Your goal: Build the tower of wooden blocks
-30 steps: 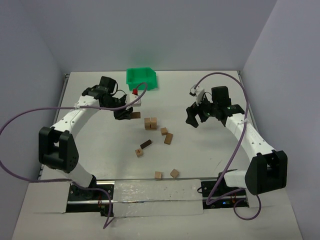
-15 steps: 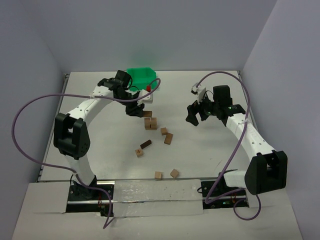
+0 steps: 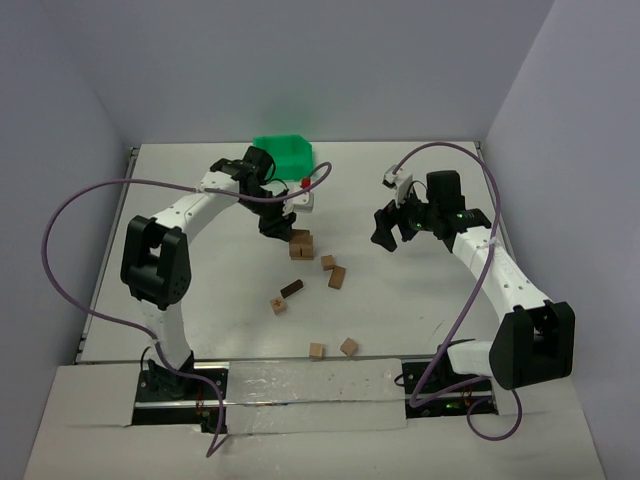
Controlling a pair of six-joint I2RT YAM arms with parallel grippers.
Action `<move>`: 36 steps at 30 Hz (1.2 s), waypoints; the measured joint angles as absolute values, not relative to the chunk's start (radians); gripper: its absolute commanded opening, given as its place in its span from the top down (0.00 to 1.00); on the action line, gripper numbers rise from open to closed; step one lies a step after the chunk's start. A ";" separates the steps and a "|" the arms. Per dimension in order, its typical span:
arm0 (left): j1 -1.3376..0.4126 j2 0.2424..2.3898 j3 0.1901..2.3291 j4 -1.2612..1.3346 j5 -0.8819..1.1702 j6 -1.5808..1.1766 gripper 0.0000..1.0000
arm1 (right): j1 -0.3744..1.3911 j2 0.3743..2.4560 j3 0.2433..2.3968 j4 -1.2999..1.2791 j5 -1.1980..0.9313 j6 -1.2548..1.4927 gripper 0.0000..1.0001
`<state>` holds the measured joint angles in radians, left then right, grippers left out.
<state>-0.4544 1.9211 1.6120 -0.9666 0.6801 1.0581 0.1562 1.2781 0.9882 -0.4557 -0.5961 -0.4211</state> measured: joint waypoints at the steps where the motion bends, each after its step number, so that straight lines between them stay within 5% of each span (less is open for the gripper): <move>1: -0.456 1.926 1.614 -0.966 0.680 1.058 0.87 | 0.156 1.278 0.988 -0.456 -0.596 -0.420 0.05; 36: -0.479 1.994 1.652 -0.931 0.636 0.949 0.73 | 0.156 1.278 0.972 -0.434 -0.618 -0.412 0.04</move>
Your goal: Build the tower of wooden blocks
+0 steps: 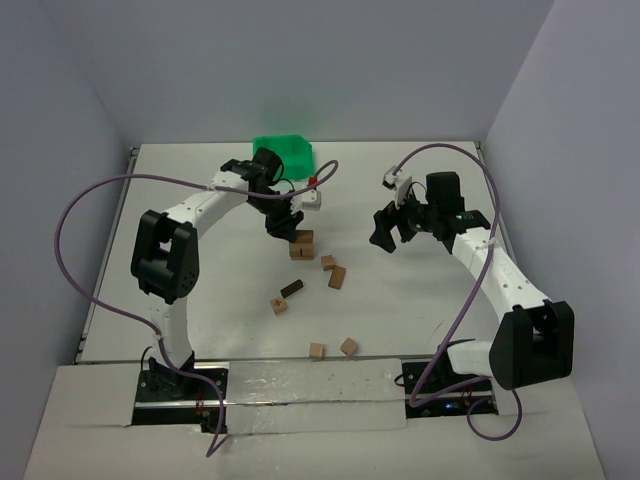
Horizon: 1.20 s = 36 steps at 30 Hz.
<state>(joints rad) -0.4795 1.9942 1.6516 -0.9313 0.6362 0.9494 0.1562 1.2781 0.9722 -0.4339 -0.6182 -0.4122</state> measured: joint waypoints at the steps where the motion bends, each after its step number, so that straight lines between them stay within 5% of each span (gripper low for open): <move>1: -0.481 1.994 1.652 -0.931 0.633 0.947 0.73 | 0.156 1.278 0.972 -0.434 -0.618 -0.412 0.04; 36: -0.490 1.965 1.603 -0.871 0.602 0.894 0.71 | 0.156 1.278 0.972 -0.433 -0.624 -0.408 0.03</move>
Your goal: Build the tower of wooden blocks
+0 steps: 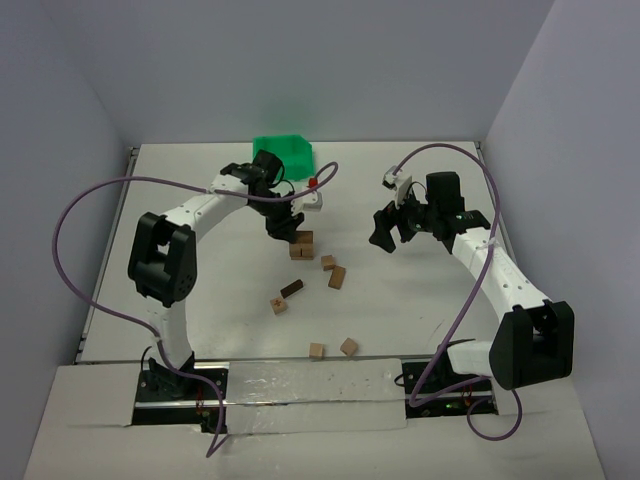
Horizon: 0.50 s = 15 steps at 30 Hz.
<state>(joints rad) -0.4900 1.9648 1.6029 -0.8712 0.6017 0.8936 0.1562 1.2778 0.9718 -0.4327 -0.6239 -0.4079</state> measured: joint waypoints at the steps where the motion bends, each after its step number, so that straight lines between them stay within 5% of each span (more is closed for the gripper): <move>1: -0.490 1.963 1.600 -0.871 0.601 0.894 0.71 | 0.156 1.278 0.972 -0.432 -0.626 -0.408 0.03; 9: -0.490 1.945 1.572 -0.859 0.599 0.893 0.66 | 0.156 1.278 0.972 -0.433 -0.630 -0.405 0.03; 15: -0.490 1.942 1.567 -0.855 0.598 0.891 0.31 | 0.156 1.278 0.972 -0.433 -0.630 -0.404 0.03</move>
<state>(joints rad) -0.4900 1.9423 1.5671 -0.8552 0.5983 0.8910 0.1562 1.2777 0.9718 -0.4328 -0.6304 -0.4043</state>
